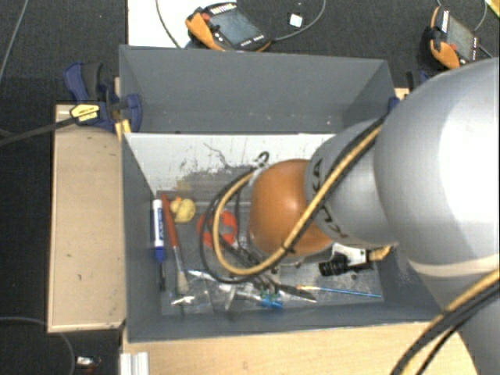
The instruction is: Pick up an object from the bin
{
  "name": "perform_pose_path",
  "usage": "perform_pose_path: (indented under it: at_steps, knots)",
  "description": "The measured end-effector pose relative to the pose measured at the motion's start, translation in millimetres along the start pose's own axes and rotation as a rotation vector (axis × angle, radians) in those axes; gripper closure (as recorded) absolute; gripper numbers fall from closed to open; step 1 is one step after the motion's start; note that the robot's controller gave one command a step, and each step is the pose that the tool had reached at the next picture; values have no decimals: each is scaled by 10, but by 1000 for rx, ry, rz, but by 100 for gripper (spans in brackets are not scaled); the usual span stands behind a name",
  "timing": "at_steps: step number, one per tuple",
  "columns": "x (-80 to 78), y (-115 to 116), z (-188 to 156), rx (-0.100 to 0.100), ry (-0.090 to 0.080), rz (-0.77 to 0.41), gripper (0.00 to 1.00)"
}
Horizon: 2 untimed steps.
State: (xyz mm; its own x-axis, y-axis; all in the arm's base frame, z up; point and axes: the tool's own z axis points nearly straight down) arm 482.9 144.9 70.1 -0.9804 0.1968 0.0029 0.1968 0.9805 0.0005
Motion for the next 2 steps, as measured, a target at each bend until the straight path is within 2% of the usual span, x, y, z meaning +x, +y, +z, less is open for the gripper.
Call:
perform_pose_path:
  at_steps: [1,2]
  knots:
    - [-166,-113,-2,-8,-7,341,0]
    - [-94,-384,-1,-1,1,86,100]
